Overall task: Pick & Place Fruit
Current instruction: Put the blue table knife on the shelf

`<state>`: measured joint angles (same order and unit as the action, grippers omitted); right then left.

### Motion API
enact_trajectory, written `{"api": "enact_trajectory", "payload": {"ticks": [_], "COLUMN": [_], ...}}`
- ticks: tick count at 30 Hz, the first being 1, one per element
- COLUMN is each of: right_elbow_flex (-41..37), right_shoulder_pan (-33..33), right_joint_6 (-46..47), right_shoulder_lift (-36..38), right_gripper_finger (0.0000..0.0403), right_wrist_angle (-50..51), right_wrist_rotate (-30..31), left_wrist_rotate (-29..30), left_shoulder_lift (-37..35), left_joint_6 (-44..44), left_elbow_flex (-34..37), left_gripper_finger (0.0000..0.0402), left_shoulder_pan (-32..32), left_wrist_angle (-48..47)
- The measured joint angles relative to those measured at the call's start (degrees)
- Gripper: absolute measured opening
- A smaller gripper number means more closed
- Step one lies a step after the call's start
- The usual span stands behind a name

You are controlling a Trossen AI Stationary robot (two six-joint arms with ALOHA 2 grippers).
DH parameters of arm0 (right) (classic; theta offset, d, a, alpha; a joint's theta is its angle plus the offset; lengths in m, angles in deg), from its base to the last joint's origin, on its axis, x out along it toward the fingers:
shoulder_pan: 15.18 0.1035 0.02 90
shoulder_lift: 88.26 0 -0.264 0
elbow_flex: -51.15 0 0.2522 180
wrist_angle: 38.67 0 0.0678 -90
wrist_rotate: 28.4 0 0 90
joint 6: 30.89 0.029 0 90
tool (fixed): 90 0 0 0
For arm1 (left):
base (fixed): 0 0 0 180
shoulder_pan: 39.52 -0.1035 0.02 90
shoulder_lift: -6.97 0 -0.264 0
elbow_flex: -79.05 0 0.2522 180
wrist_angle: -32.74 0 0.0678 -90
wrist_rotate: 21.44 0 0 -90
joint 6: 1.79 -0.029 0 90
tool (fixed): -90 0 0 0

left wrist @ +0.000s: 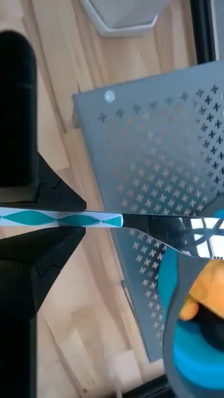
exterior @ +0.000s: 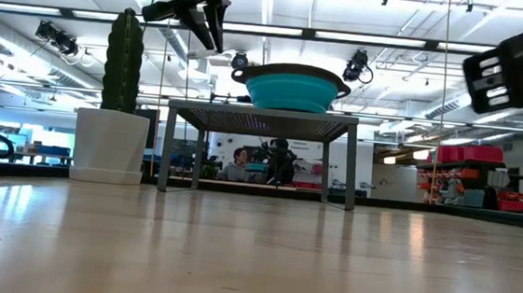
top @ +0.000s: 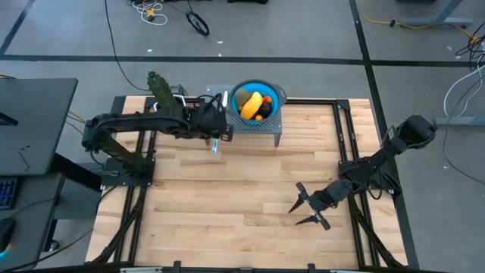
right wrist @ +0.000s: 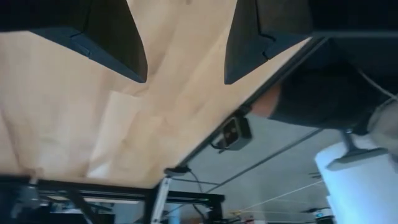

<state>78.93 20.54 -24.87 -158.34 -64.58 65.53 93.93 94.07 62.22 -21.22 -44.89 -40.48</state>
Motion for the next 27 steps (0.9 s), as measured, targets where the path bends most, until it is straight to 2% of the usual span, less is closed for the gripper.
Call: {"api": "enact_trajectory", "payload": {"ticks": [10,13,18,23,27], "right_elbow_flex": [0.0,0.0,0.0,0.0,0.0], "right_shoulder_pan": [5.7,6.8,8.2,9.2,9.5], "right_joint_6": [2.5,3.5,4.5,5.7,5.7], "right_shoulder_lift": [0.0,0.0,0.0,0.0,0.0], "right_gripper_finger": [0.0224,0.0224,0.0224,0.0224,0.0224], "right_wrist_angle": [-0.5,-1.2,-2.0,-2.1,-3.1], "right_wrist_rotate": [2.3,5.0,8.3,11.0,11.5], "left_wrist_rotate": [-6.7,-8.0,-12.7,-15.2,-16.0], "left_shoulder_lift": [-0.3,-0.3,0.2,0.1,0.1], "left_joint_6": [-3.8,-6.1,-8.4,-10.6,-12.0], "left_elbow_flex": [0.0,0.0,0.1,0.0,0.1], "left_gripper_finger": [0.005,0.005,0.005,0.005,0.005], "left_shoulder_pan": [-8.7,-11.6,-16.2,-19.3,-21.8], "left_wrist_angle": [0.0,0.4,2.1,6.7,6.3]}}
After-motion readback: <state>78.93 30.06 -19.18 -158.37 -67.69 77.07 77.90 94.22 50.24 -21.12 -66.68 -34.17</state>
